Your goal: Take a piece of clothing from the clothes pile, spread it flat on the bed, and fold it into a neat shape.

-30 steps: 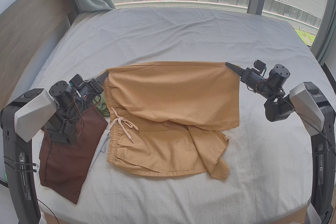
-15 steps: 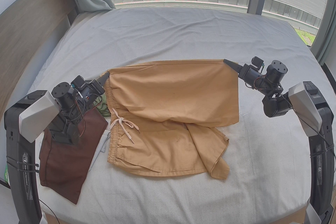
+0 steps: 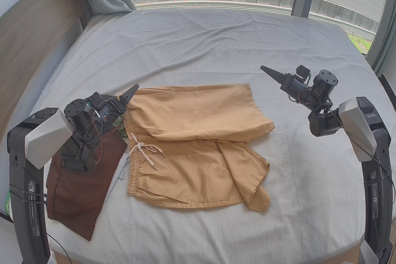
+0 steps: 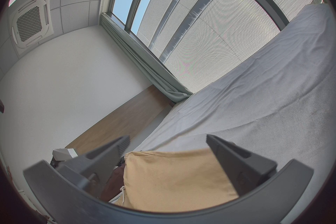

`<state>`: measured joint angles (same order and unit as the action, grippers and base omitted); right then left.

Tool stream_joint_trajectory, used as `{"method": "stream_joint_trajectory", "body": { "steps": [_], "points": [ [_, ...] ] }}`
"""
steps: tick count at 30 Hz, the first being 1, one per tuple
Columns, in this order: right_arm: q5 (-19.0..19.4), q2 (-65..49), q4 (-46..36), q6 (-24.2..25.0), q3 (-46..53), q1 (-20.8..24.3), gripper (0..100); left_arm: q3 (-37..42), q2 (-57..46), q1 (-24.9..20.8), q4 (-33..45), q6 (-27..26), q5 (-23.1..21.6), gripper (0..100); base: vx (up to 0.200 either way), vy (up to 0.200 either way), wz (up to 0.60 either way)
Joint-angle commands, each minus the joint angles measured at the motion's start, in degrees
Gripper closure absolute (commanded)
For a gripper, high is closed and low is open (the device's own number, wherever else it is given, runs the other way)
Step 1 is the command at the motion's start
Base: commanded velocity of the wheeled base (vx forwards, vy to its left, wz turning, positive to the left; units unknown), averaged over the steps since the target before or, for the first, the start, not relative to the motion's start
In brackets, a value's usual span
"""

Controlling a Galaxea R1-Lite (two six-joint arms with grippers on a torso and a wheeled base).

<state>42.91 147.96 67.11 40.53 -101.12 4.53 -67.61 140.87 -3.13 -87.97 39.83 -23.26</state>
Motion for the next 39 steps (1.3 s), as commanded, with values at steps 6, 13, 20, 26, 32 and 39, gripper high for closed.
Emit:
{"method": "stream_joint_trajectory", "body": {
  "steps": [6, 13, 20, 26, 32, 39],
  "points": [
    [0.1, -4.1, 4.3, -0.8, 12.4, 0.7, 0, 3.1, 0.2, 0.1, 1.8, 0.2, 0.3, 0, 0.000, 0.000, 0.00],
    [0.1, -8.9, 10.5, -1.3, 25.0, 0.9, 0, 9.5, -1.8, 0.5, -0.7, -0.3, 0.4, 0, 0.000, 0.000, 0.00],
    [0.2, -12.0, 17.2, -1.4, 34.9, 0.8, 0, 14.0, -6.0, 0.5, -0.7, -0.3, 0.0, 0, 0.000, 0.000, 0.00],
    [0.2, -13.9, 21.0, -1.4, 41.4, 1.0, 0, 17.1, -9.2, 0.5, -0.7, -0.4, -0.1, 0, 0.000, 0.000, 0.00],
    [0.1, -15.9, 21.1, -2.7, 46.4, 1.1, 0, 20.5, -12.0, 0.6, -0.8, -1.1, -0.1, 0, 0.000, 0.000, 0.00],
    [-0.8, -18.6, 21.1, -7.4, 53.6, 1.9, 0, 27.7, -17.6, 0.5, -0.8, -4.8, -1.0, 0, 0.000, 0.000, 0.00]
  ]
}}
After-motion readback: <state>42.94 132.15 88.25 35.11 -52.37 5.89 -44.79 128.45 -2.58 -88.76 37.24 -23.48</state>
